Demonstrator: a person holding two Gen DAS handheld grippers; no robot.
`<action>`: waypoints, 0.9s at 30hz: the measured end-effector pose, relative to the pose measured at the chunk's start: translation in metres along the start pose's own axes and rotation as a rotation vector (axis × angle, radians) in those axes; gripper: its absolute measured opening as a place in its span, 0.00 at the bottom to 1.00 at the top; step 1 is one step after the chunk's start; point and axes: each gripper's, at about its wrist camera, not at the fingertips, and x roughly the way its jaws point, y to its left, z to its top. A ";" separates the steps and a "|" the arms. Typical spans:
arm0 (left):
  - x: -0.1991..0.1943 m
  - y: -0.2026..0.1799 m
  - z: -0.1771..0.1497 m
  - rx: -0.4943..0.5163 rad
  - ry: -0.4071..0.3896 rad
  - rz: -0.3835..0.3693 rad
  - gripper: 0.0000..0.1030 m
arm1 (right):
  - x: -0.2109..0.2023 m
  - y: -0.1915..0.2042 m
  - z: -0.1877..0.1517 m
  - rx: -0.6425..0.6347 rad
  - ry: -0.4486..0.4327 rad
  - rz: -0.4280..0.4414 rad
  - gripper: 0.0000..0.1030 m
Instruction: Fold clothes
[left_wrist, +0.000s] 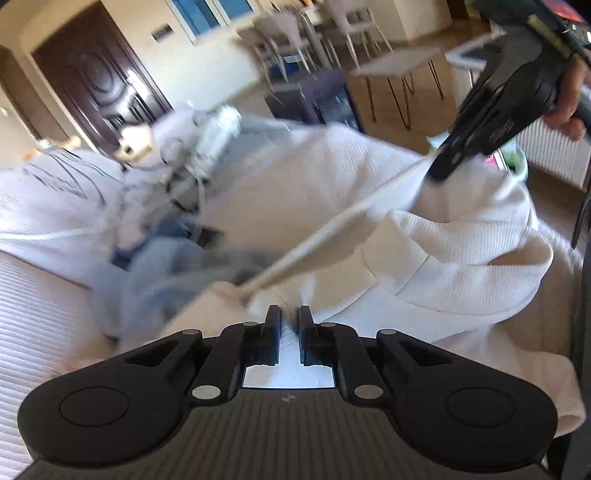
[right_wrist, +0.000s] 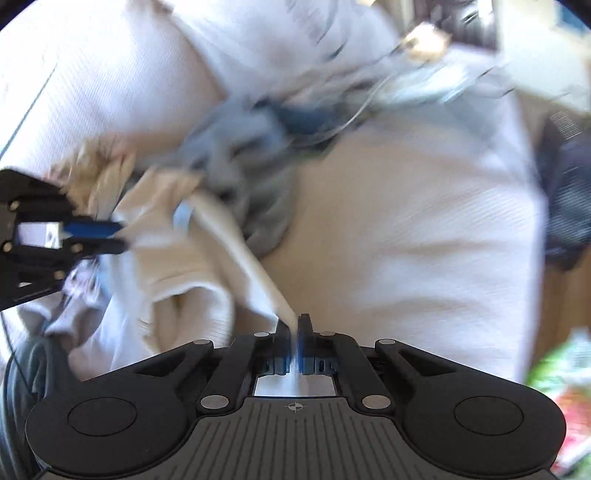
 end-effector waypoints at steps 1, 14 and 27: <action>-0.009 0.003 0.004 0.001 -0.024 0.029 0.08 | -0.019 -0.002 0.001 0.005 -0.034 -0.042 0.03; -0.082 0.040 0.077 -0.035 -0.224 0.184 0.09 | -0.263 -0.003 -0.013 0.152 -0.374 -0.247 0.03; 0.161 0.052 0.077 -0.111 0.163 0.102 0.31 | -0.050 -0.117 0.020 0.268 -0.078 -0.456 0.26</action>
